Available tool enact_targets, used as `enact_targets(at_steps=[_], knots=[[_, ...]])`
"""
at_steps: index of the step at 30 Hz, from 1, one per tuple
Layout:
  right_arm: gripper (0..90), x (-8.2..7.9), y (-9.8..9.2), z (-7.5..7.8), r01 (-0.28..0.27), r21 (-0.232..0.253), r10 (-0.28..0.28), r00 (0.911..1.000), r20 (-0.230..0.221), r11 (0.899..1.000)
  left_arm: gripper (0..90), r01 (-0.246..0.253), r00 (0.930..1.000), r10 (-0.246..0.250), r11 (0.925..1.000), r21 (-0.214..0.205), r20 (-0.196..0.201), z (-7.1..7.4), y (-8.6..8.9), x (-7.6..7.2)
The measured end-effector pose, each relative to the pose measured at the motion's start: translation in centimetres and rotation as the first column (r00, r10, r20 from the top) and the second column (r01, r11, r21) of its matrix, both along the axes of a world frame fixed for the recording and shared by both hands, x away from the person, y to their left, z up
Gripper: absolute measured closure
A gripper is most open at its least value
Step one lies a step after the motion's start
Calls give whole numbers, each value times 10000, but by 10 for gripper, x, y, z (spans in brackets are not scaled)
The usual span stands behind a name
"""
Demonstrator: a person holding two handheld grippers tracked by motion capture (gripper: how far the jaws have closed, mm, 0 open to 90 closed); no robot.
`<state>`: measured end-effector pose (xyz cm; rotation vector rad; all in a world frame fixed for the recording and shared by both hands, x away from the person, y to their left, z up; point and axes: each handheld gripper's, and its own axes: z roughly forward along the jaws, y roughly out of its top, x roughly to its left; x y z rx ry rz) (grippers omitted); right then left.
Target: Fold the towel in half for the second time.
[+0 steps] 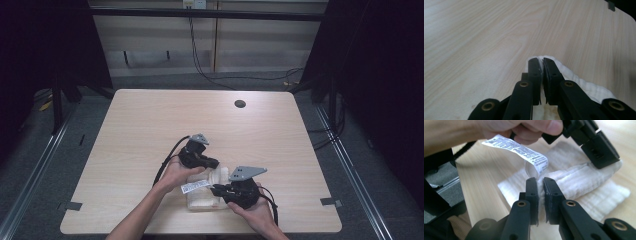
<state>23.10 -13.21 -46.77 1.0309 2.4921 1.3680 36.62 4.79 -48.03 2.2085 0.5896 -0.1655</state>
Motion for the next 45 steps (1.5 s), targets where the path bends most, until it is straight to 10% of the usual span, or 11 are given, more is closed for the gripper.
enact_targets(at_steps=[6,18,33,45], knots=[[755,-3,-1,-13,0,-445,-9,9998,-208,9990,811,60,10000,-57,9988,481,-71,-7,-5,-1],[592,-9,-22,-17,769,-987,-790,9967,-180,9921,637,-270,9995,268,9995,-131,-152,-4,-5,1],[505,-9,-42,-19,1613,-1044,-1663,9852,-411,9814,511,-642,9968,671,9959,-644,441,14,11,-3],[454,6,-73,-6,2594,-672,-2598,9656,25,9634,566,-837,9937,839,9965,-58,747,20,34,-12]])
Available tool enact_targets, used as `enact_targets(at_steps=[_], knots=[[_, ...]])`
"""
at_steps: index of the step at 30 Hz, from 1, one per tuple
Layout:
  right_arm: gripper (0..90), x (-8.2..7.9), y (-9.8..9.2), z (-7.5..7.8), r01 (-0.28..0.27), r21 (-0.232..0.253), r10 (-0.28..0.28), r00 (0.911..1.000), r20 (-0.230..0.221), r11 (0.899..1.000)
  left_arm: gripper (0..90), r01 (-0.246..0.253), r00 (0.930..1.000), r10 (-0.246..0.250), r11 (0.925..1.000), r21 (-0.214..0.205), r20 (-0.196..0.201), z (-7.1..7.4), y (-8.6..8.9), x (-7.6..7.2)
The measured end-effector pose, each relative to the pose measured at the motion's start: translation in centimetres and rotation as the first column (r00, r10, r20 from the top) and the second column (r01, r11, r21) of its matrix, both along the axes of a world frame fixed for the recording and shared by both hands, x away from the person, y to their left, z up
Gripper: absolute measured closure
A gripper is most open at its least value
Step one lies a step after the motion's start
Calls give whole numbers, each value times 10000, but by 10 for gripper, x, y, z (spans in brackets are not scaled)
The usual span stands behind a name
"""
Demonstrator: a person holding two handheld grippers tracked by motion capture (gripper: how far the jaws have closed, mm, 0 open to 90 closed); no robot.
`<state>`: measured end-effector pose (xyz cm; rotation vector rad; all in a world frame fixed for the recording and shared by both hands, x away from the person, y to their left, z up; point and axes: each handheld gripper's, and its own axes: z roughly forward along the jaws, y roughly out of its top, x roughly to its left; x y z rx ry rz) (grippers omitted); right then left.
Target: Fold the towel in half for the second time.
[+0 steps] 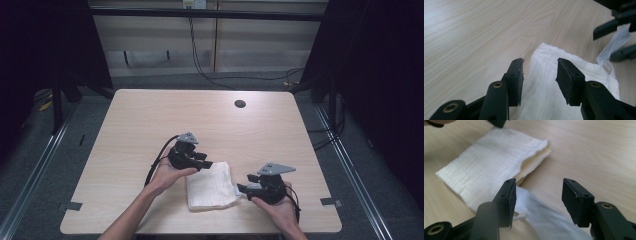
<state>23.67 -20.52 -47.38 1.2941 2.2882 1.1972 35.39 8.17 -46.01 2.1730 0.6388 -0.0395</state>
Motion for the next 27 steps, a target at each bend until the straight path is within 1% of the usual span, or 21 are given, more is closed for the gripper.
enact_targets(at_steps=[1,2,4,5,7,8,9,10,11,12,13,14,16,18,19,21,23,26,27], knots=[[454,2,-4,2,67,15,-67,10000,35,10000,553,31,9999,-34,9999,169,152,1,2,-1],[452,3,-6,3,99,25,-99,9999,115,9999,537,73,9996,-79,9997,239,254,3,4,-4],[447,9,-13,7,196,19,-196,9996,213,9998,507,50,9995,-55,9999,146,312,6,9,-7],[444,11,-16,8,235,57,-236,9995,228,9997,493,92,9992,-102,9996,251,383,8,11,-8],[438,15,-21,12,171,274,-179,9994,312,9995,473,104,9988,-116,9996,263,478,10,16,-11],[437,16,-23,14,154,365,-170,9989,445,9992,472,53,9991,-65,9996,269,431,12,20,-12],[432,17,-25,18,112,486,-138,9985,523,9988,471,-20,9993,10,9996,264,384,13,22,-12],[430,17,-26,20,10,579,-45,9982,597,9983,446,-135,9993,132,9999,90,339,14,24,-13],[430,17,-27,23,-5,562,-33,9977,677,9984,427,-210,9992,208,9998,69,339,16,28,-14],[430,17,-28,25,38,471,-74,9970,776,9989,421,-273,9987,269,9996,85,436,18,32,-16],[430,16,-30,28,38,483,-78,9965,829,9988,401,-307,9981,305,9995,20,539,20,35,-18],[430,16,-32,30,14,541,-59,9964,847,9985,379,-301,9980,302,9995,-19,553,22,39,-21],[429,14,-37,34,38,625,-97,9954,950,9980,356,-476,9969,478,9989,-59,622,24,47,-25],[428,12,-41,36,-3,712,-67,9951,983,9975,349,-674,9958,673,9977,6,622,24,56,-29],[428,10,-43,37,43,706,-111,9953,965,9975,346,-766,9952,758,9970,104,624,24,61,-30],[424,7,-47,37,89,640,-148,9955,932,9979,344,-990,9934,980,9950,137,597,22,70,-33],[417,5,-50,37,200,640,-261,9951,953,9978,339,-1187,9913,1177,9928,144,587,19,80,-36],[407,1,-58,37,418,627,-478,9940,982,9972,317,-1334,9900,1327,9910,123,478,15,94,-42],[406,0,-61,37,495,692,-562,9936,981,9964,309,-1432,9887,1420,9894,220,487,14,99,-44]])
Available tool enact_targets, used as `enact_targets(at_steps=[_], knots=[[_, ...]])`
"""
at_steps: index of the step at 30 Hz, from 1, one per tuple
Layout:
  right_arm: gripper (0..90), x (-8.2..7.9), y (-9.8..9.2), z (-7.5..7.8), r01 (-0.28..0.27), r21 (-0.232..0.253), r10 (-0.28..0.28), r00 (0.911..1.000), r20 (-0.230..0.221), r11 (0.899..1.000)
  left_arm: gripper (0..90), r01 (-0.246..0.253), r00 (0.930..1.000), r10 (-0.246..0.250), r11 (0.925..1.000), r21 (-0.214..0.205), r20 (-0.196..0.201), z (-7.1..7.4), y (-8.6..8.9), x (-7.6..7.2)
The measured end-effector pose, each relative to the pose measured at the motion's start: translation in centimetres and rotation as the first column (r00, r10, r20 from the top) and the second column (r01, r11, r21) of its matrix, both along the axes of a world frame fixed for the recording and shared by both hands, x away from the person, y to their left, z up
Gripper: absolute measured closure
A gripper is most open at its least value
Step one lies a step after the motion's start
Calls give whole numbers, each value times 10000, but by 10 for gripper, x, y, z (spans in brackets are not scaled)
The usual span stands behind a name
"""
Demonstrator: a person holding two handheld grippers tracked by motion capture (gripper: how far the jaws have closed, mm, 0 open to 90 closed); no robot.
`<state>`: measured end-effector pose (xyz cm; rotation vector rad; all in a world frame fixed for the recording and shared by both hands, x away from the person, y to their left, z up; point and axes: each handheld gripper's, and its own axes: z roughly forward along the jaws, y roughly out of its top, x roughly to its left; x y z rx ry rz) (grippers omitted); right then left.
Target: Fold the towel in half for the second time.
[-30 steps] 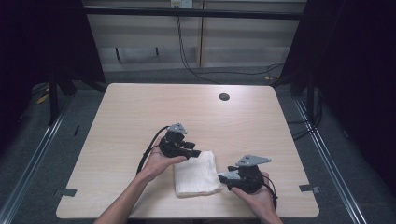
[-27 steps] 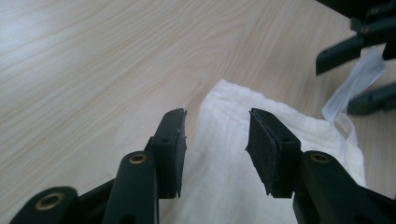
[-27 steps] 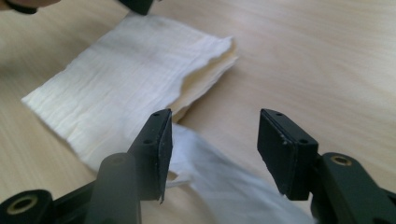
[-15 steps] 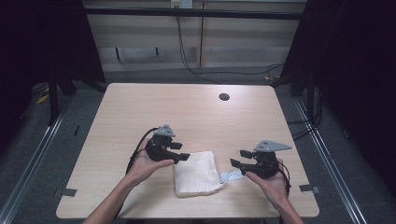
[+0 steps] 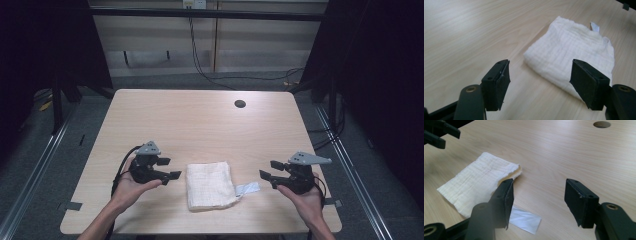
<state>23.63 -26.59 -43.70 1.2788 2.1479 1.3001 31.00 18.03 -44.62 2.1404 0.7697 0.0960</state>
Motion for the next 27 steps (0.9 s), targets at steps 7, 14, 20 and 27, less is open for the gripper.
enact_targets(at_steps=[7,14,20,27], knots=[[392,-11,-18,1,395,188,-398,9991,161,9990,255,-759,9970,759,9971,11,-132,-6,35,-10],[380,-28,-28,-18,705,177,-703,9975,-94,9974,229,-1101,9937,1104,9938,171,-200,-19,56,-30],[382,-33,-43,-17,1147,531,-1155,9932,132,9920,229,-1049,9945,1048,9945,29,53,-22,66,-49],[368,-30,-37,-19,1087,436,-1099,9936,248,9931,219,-1627,9864,1631,9865,-182,220,-24,83,-50]])
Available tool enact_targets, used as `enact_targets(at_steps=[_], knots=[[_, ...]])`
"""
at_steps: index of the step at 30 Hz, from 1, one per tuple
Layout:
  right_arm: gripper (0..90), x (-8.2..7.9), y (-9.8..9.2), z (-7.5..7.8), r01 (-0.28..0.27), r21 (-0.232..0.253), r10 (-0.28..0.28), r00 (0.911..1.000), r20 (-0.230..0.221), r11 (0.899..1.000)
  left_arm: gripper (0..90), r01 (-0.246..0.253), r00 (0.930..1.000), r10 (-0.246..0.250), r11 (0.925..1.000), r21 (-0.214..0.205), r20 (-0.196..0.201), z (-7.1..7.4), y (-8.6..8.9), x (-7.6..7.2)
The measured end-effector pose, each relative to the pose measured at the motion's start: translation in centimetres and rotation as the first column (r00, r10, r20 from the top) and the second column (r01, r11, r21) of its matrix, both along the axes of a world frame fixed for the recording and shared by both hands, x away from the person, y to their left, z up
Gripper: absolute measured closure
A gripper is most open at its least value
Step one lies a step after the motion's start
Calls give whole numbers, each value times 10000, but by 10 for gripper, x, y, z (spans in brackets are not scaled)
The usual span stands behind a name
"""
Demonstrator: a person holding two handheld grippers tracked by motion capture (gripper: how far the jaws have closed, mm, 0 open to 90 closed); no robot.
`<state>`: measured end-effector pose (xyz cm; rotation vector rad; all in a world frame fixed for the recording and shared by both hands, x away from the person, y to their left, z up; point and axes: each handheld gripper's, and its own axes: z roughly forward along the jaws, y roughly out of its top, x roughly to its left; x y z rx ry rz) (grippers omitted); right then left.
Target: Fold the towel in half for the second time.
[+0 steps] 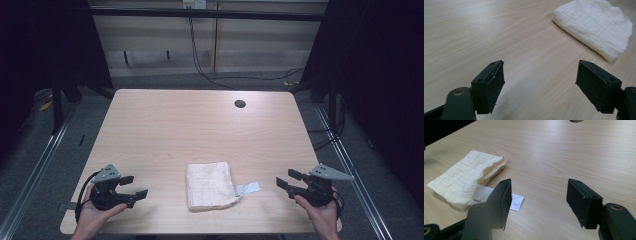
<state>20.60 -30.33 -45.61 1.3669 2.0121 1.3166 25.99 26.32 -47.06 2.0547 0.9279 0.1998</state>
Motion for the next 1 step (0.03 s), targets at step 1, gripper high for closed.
enact_targets(at_steps=[1], knots=[[367,1,0,-1,-22,37,22,10000,-34,10000,220,0,10000,0,10000,0,0,0,0,0]])
